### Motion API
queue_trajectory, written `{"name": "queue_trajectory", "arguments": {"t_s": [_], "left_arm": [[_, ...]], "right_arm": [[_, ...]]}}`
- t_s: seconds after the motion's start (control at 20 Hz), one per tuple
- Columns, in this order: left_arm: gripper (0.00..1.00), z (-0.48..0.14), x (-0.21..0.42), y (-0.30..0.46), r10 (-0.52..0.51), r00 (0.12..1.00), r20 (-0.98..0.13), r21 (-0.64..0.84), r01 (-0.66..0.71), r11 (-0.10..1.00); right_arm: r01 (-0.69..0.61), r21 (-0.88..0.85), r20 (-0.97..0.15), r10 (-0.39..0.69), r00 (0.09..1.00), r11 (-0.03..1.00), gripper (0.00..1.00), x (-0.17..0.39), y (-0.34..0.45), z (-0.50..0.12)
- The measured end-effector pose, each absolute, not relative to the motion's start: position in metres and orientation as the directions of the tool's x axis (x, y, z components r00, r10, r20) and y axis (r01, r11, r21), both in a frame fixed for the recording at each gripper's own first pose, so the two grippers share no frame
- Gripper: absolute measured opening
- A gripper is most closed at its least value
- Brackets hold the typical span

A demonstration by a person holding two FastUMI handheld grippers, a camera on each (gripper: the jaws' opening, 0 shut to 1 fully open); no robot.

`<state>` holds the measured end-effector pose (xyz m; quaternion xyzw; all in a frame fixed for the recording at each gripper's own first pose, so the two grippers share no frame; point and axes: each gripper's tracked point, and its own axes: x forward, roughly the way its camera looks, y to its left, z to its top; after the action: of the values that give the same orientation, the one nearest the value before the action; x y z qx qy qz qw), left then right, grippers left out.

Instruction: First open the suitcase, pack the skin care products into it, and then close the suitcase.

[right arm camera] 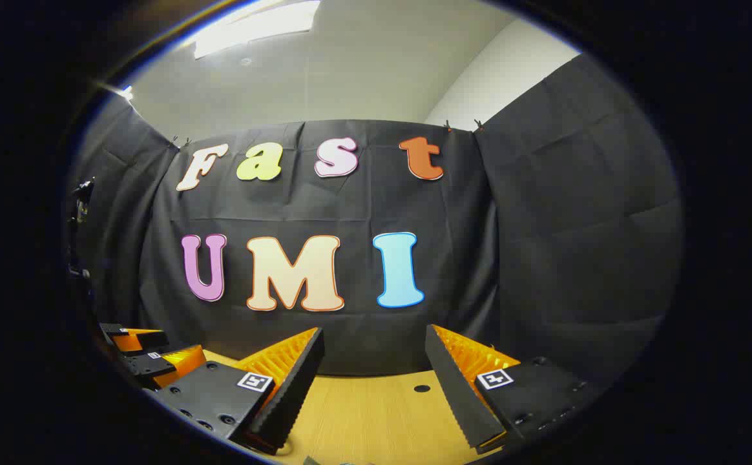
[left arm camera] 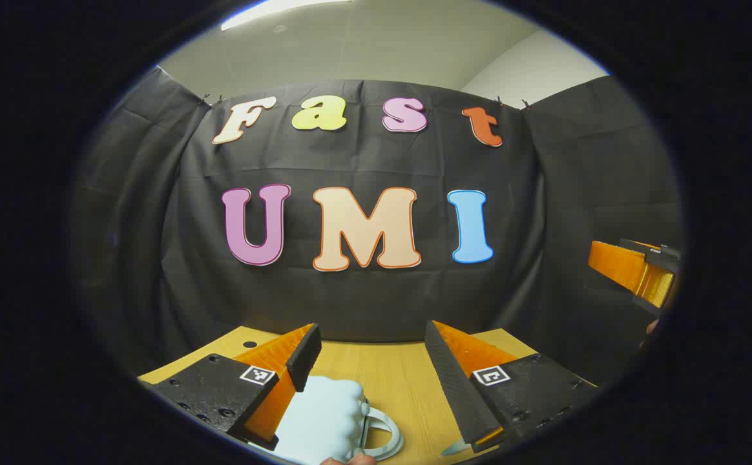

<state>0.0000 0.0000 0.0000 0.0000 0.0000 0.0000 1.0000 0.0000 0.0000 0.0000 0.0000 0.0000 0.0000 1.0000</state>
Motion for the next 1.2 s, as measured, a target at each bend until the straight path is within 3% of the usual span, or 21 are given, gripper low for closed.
{"name": "queue_trajectory", "arguments": {"t_s": [0.4,0.7,0.95,1.2], "left_arm": [[0.95,-0.023,-0.003,-0.014,0.015,0.998,-0.056,0.014,-0.015,1.000],[0.95,-0.107,-0.010,-0.022,0.040,0.955,-0.294,0.009,-0.040,0.999],[0.95,-0.180,-0.013,-0.037,-0.019,0.860,-0.509,-0.034,0.001,0.999],[0.96,-0.219,-0.002,-0.048,-0.098,0.772,-0.628,-0.130,0.020,0.991]], "right_arm": [[-0.058,0.010,-0.014,0.058,0.998,0.998,0.98,0.000,-0.013,-0.010],[-0.156,0.015,-0.083,0.157,0.984,0.988,0.98,0.002,-0.021,-0.050],[-0.088,0.024,-0.140,0.090,0.986,0.996,0.99,-0.002,-0.051,-0.059],[-0.031,-0.008,-0.156,0.030,0.987,0.999,0.99,-0.009,-0.062,-0.060]]}}
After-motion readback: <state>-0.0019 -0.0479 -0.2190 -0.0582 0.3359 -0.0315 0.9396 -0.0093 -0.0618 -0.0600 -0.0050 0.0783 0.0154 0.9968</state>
